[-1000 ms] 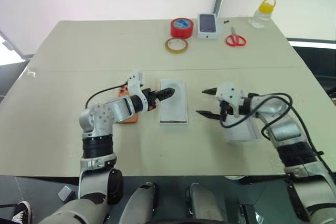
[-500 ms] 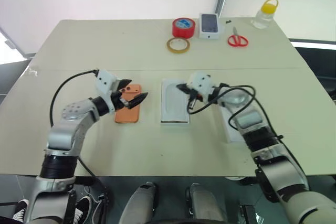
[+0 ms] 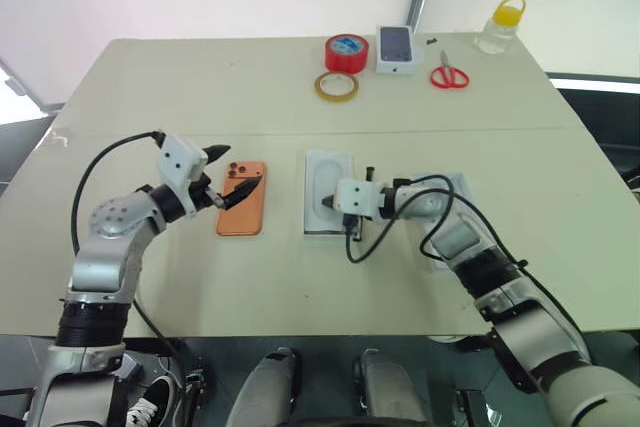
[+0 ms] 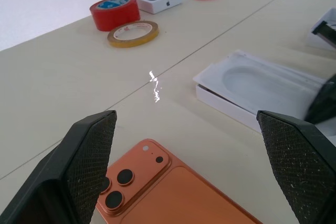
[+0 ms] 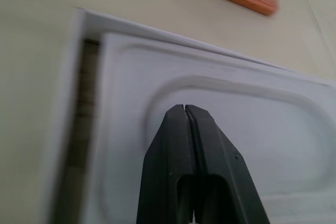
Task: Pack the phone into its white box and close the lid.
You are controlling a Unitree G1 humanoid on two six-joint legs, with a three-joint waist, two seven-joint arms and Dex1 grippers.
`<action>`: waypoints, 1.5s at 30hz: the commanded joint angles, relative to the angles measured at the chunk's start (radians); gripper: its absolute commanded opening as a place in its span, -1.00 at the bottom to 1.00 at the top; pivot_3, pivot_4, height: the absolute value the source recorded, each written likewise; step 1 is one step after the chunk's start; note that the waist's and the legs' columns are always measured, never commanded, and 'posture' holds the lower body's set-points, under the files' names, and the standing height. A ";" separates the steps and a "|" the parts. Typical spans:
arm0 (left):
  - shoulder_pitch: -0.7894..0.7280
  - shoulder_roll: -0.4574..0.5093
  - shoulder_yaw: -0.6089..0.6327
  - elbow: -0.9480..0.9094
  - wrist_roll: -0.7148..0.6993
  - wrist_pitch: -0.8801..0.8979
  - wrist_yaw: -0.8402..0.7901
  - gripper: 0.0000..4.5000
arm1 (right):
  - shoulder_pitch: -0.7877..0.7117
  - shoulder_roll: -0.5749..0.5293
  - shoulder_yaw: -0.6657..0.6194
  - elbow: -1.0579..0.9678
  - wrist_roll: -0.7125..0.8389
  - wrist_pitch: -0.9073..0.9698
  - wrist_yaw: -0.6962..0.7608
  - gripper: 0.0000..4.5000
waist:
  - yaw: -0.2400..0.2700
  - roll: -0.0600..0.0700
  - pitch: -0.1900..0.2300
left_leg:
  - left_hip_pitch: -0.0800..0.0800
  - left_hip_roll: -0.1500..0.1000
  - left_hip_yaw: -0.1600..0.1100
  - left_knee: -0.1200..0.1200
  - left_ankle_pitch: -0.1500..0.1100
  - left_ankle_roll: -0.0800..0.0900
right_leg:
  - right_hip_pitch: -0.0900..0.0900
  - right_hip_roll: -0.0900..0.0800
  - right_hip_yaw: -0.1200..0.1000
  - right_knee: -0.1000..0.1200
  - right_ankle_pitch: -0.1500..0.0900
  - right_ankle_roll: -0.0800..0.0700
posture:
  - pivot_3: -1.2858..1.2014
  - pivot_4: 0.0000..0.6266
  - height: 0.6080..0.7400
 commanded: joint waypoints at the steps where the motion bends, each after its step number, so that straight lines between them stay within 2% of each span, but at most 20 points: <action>1: -0.011 -0.007 0.006 -0.015 0.015 -0.031 0.012 1.00 | 0.026 -0.005 0.002 -0.131 0.079 0.072 0.097 -0.98 | 0.000 0.000 0.000 | 0.000 0.000 0.000 0.000 0.000 0.000 | 0.000 0.000 0.000 0.000 0.000 0.000 | 0.03 -0.52 1.00; 7: -0.029 -0.020 0.009 0.005 0.039 -0.049 0.035 1.00 | 0.033 0.002 -0.009 -0.152 0.068 0.083 0.077 -0.98 | 0.003 0.000 0.000 | 0.000 0.000 -0.001 0.000 -0.002 0.004 | 0.000 0.000 0.000 0.000 0.000 0.000 | 0.03 -0.52 1.00; 10: -0.030 -0.018 0.011 0.005 0.037 -0.043 0.032 1.00 | -0.014 0.023 -0.035 -0.067 0.030 0.045 -0.022 -0.98 | 0.001 0.000 0.000 | 0.000 0.000 -0.001 0.000 -0.002 0.004 | 0.000 0.000 0.000 0.000 0.000 0.000 | 0.03 -0.52 1.00; 14: -0.026 -0.018 0.020 0.003 0.025 -0.022 0.035 1.00 | -0.057 0.040 -0.065 -0.022 0.055 0.042 -0.051 -0.98 | 0.002 0.000 0.000 | 0.000 0.000 -0.001 0.000 0.000 0.000 | 0.000 0.000 0.000 0.001 0.000 0.000 | 0.03 -0.52 1.00; 16: -0.029 -0.012 0.021 0.008 0.026 -0.010 0.035 1.00 | -0.081 0.047 -0.063 0.021 0.020 0.007 -0.095 -0.98 | 0.001 0.000 0.000 | 0.000 0.000 0.000 0.000 0.000 0.000 | 0.000 0.000 0.000 0.001 0.000 0.000 | 0.03 -0.52 1.00; 19: -0.041 0.007 0.035 0.019 -0.008 0.115 0.039 1.00 | -0.102 0.081 -0.081 0.060 0.022 0.003 -0.157 -0.98 | 0.001 0.000 0.000 | 0.000 0.000 -0.001 0.000 0.000 0.000 | 0.000 0.000 0.000 0.001 0.000 0.000 | 0.03 -0.52 1.00; 25: -0.083 0.104 0.135 0.150 -0.175 0.524 0.005 1.00 | -0.164 0.186 -0.128 0.068 0.053 0.065 -0.250 -0.98 | -0.019 0.000 0.000 | 0.000 0.000 -0.001 0.000 0.000 0.000 | -0.002 0.001 0.000 0.003 0.000 0.000 | 0.03 -0.52 1.00; 30: -0.122 0.119 0.186 0.248 -0.245 0.715 0.015 1.00 | -0.208 0.304 -0.030 0.124 -0.031 0.090 -0.290 -0.98 | -0.026 0.000 0.000 | 0.000 0.000 -0.002 -0.001 0.001 -0.001 | -0.005 0.001 0.000 0.006 0.000 0.000 | 0.03 -0.52 1.00; 33: -0.173 0.095 0.211 0.321 -0.261 0.791 0.065 1.00 | -0.231 0.340 0.024 0.172 -0.048 0.153 -0.228 -0.98 | -0.023 0.000 0.000 | 0.000 0.000 -0.002 0.000 0.001 -0.001 | -0.008 0.001 0.000 0.007 0.000 0.000 | 0.03 -0.52 1.00; 38: -0.180 0.082 0.149 0.300 -0.253 0.859 0.054 1.00 | -0.269 0.367 0.102 0.259 -0.102 0.230 -0.171 -0.98 | -0.024 0.000 0.000 | 0.000 -0.001 -0.002 0.001 0.001 -0.001 | -0.008 0.000 0.000 0.007 0.000 0.000 | 0.03 -0.52 1.00; 45: -0.156 0.093 0.045 0.283 -0.235 0.950 0.009 1.00 | -0.312 0.414 0.123 0.390 -0.147 0.227 -0.194 -0.98 | -0.025 0.001 -0.002 | 0.001 -0.001 -0.001 0.000 0.001 -0.002 | -0.008 0.000 0.001 0.009 0.000 0.000 | 0.03 -0.52 1.00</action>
